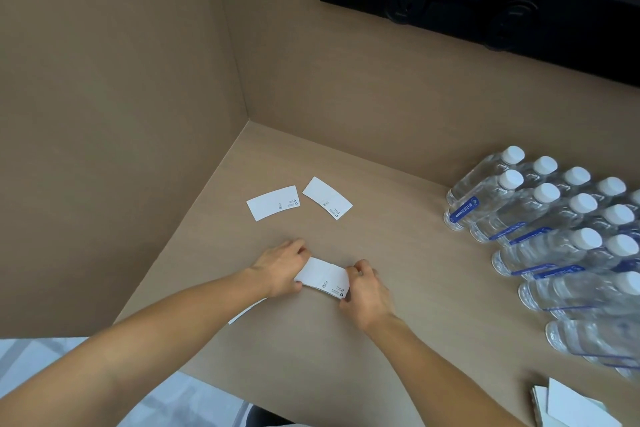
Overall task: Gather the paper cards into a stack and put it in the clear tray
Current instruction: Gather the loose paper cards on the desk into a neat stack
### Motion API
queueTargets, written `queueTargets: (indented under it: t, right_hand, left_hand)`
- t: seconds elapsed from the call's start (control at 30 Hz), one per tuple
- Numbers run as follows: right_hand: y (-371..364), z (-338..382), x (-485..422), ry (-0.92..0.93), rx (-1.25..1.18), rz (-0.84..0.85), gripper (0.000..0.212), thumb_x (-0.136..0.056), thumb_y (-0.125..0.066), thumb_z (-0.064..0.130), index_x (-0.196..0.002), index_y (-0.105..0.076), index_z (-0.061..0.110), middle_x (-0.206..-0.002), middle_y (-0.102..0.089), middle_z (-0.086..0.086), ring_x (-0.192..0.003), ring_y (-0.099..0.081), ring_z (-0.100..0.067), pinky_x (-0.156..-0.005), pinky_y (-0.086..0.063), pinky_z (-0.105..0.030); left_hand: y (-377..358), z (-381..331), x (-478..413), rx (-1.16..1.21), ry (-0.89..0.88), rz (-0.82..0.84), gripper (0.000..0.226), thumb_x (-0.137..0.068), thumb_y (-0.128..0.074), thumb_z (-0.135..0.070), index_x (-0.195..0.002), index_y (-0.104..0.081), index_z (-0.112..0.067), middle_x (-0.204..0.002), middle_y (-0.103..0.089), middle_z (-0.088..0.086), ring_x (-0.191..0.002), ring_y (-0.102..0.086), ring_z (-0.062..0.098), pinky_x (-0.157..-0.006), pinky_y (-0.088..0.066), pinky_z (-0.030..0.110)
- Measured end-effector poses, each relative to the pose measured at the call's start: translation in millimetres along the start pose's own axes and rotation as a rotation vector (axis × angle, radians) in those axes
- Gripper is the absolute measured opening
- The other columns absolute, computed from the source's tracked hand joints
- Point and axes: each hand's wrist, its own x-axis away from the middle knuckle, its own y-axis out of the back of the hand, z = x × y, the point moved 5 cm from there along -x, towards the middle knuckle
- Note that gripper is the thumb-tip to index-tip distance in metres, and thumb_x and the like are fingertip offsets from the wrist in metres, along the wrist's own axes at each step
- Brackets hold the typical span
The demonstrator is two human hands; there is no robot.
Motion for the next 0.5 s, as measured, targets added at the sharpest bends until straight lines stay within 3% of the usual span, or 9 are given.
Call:
queueTargets:
  t: [0.3,0.5]
  right_hand:
    - [-1.5,-2.3,0.6,-0.007,-0.002,0.022,0.041,-0.084,-0.059,0.026,-0.123,-0.049,0.017,-0.133,-0.040,0.000,-0.120,-0.043,-0.022,-0.080,-0.052,-0.034]
    - [2.9,-0.3,1.8,0.020,0.006,0.002,0.048,-0.083,-0.061,0.029,-0.128,-0.048,0.017,-0.134,-0.040,0.001,-0.124,-0.040,-0.021,-0.088,-0.052,-0.035]
  left_hand:
    - [-4.8,0.0,-2.8,0.012,-0.003,-0.013,0.048,-0.088,-0.062,-0.032,-0.129,-0.047,-0.012,-0.132,-0.040,0.004,-0.121,-0.045,0.023,-0.090,-0.050,0.039]
    - [-3.3,9.6,3.3,0.037,0.005,-0.049,0.052,-0.086,-0.063,-0.034,-0.132,-0.047,-0.015,-0.132,-0.041,0.003,-0.121,-0.046,0.023,-0.091,-0.049,0.039]
